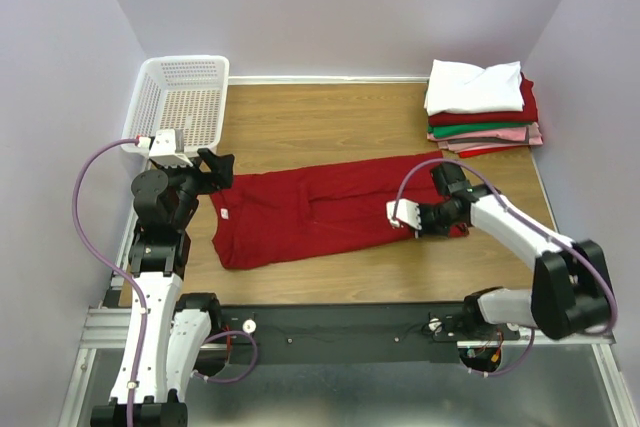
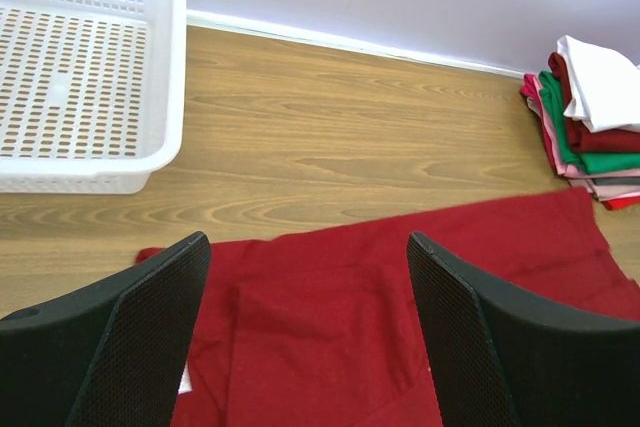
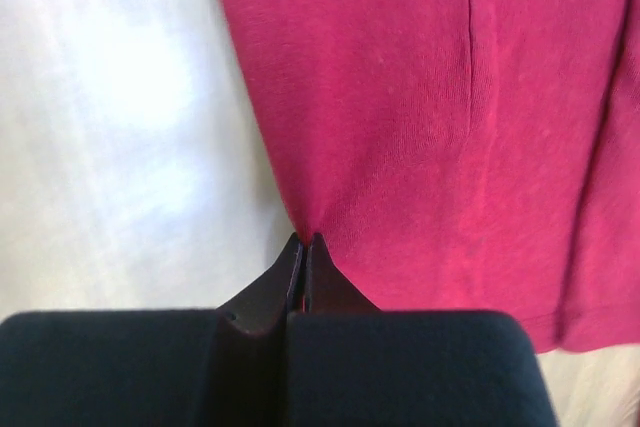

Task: Fold and stack the t-shirts
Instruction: Fold the tshirt

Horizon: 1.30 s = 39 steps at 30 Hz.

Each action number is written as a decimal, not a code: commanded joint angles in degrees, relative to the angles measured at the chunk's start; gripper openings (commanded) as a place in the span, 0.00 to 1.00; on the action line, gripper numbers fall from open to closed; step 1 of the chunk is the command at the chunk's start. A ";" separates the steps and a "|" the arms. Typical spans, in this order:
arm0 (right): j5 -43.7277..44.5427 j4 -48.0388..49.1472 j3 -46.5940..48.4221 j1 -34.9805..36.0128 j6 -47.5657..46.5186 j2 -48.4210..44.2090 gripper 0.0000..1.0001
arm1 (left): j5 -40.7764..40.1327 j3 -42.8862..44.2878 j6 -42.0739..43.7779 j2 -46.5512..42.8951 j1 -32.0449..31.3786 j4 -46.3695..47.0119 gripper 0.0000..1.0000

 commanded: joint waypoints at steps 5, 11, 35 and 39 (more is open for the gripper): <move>-0.42 -18.79 -2.82 -0.38 -1.68 -12.99 0.07 | 2.16 -0.38 0.32 -0.92 -0.22 1.68 0.87; -11.99 -20.47 5.16 -0.38 3.51 -11.17 0.61 | 2.25 -0.38 0.32 -0.48 -0.22 1.68 0.87; -19.34 -0.61 92.97 19.48 68.29 69.86 0.70 | 2.08 0.50 1.20 -1.71 1.45 0.89 0.87; -18.09 0.45 93.95 20.71 69.43 72.42 0.70 | 2.43 0.59 1.11 -1.44 1.45 0.98 0.87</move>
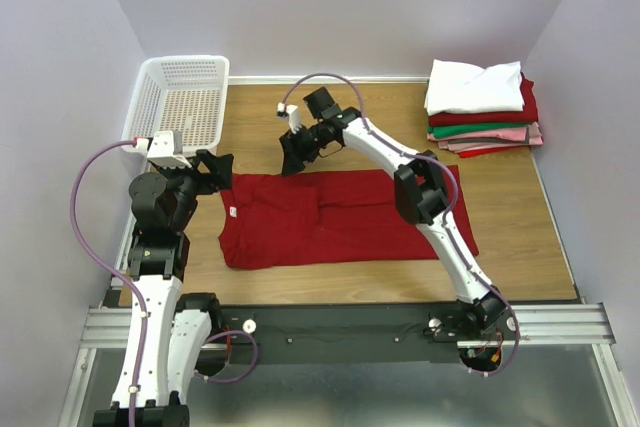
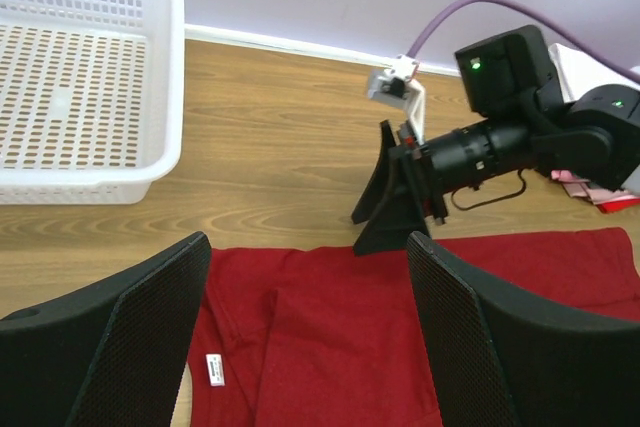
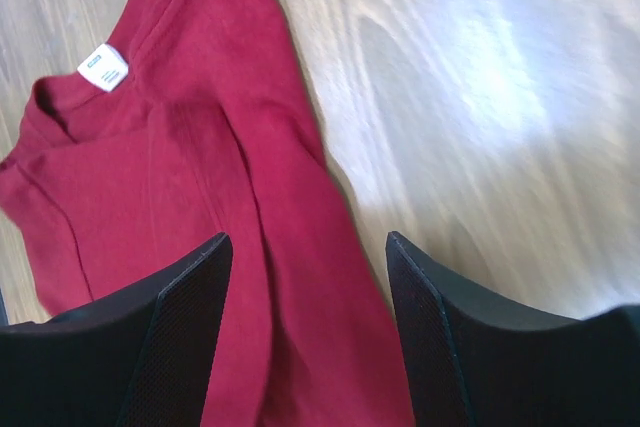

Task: Fold and stack the t-shirts
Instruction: Fold the tshirt

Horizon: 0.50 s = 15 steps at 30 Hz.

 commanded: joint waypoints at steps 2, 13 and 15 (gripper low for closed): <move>3.06 2.05 3.09 1.94 4.69 4.33 0.70 | 1.51 0.46 0.85 -0.18 0.51 0.65 0.87; -0.71 2.05 0.37 4.05 4.78 4.94 0.39 | 1.69 0.37 0.77 -0.61 0.51 0.83 0.87; -0.19 1.96 0.28 3.70 4.78 4.51 0.21 | 1.69 0.46 0.77 -0.70 0.51 0.83 0.87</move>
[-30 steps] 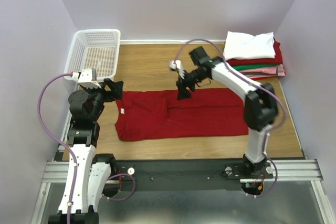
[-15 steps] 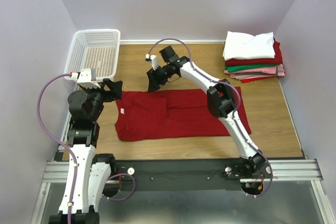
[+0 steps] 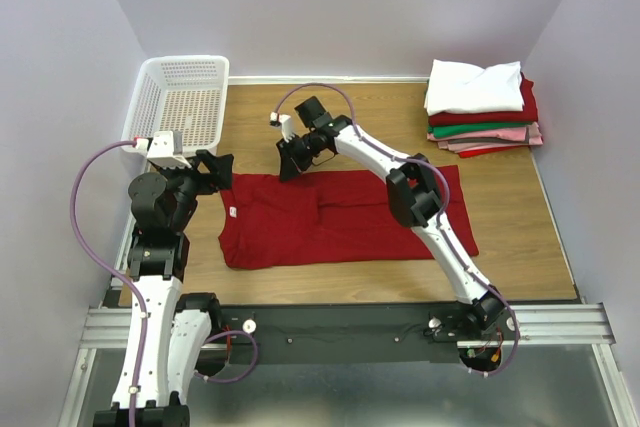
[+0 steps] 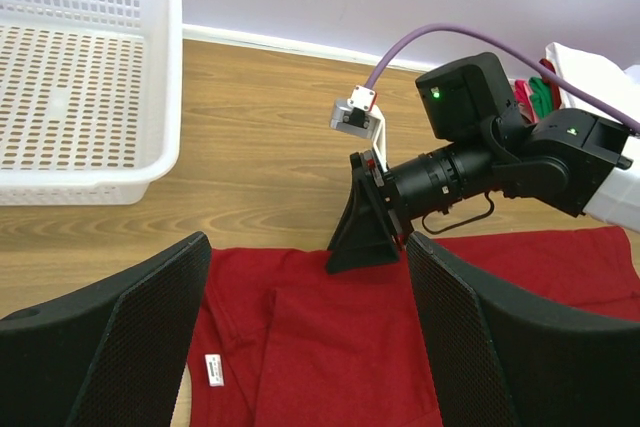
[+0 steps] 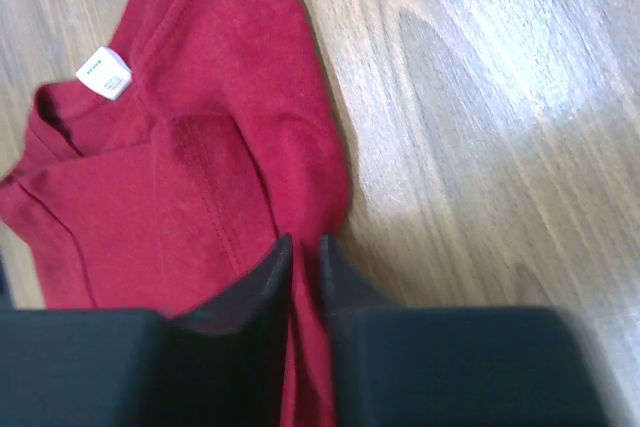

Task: Fold and stack the t-shirts
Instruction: Fold the tshirt

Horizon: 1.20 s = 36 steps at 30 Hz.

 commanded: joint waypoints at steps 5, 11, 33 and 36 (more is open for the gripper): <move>2.75 0.21 -0.36 -0.88 1.26 -0.48 0.00 | 1.27 0.46 0.79 -0.99 0.40 0.72 0.87; 15.46 4.32 4.39 -7.46 8.37 -0.14 0.00 | 1.54 0.37 0.79 -0.81 0.40 0.98 0.87; 28.01 15.51 -11.56 -15.64 -5.03 -20.23 0.89 | 8.03 -1.82 -0.70 3.76 0.49 5.11 0.87; 19.74 14.80 -27.74 -15.73 -13.66 -34.55 0.97 | 11.37 -3.75 -3.16 5.16 0.40 7.05 0.98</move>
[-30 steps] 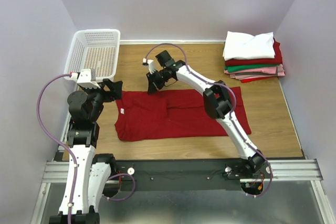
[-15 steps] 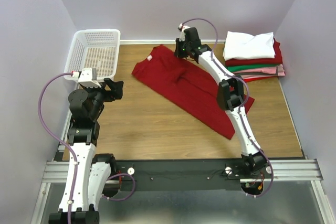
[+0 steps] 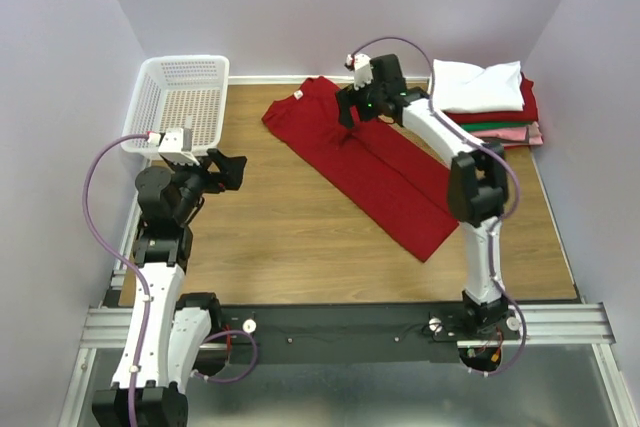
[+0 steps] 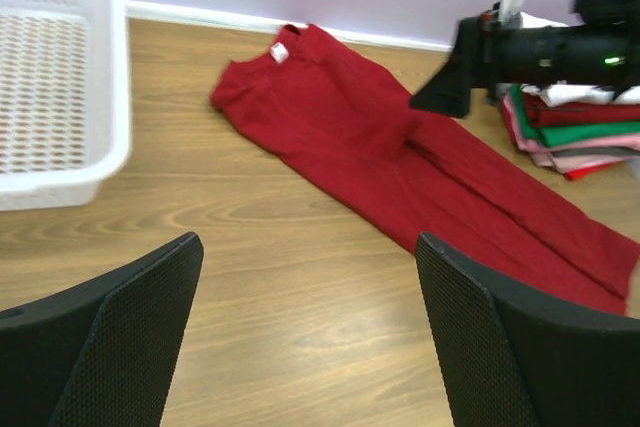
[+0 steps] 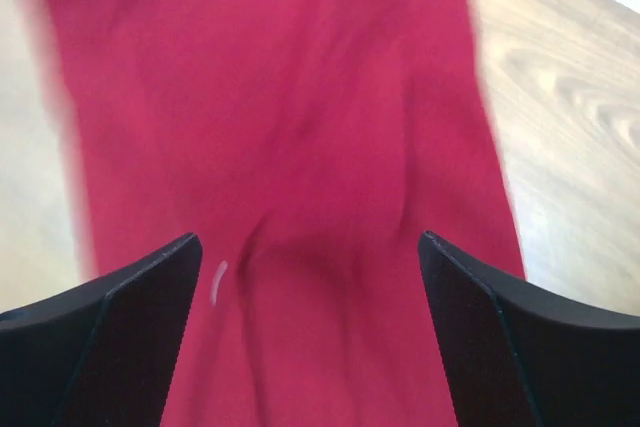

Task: Fold and stack the t-shirts
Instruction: Fold the tshirt

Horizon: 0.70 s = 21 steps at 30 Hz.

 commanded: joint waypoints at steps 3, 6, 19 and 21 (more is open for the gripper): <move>-15.24 -0.52 -26.62 -0.52 -21.28 -31.95 1.00 | 10.93 -4.40 -4.31 4.27 0.24 7.74 0.98; -16.48 -0.96 -41.65 -1.57 -25.42 -44.82 1.00 | 17.17 -6.07 -8.79 10.94 -0.11 10.55 0.97; -28.85 1.23 -74.46 -25.28 -21.65 -70.95 1.00 | -11.94 -6.60 -34.88 27.56 -32.88 13.02 0.87; -30.18 1.23 -74.47 -27.23 -20.77 -71.57 1.00 | -14.97 -4.33 -39.45 32.48 -35.43 11.71 0.87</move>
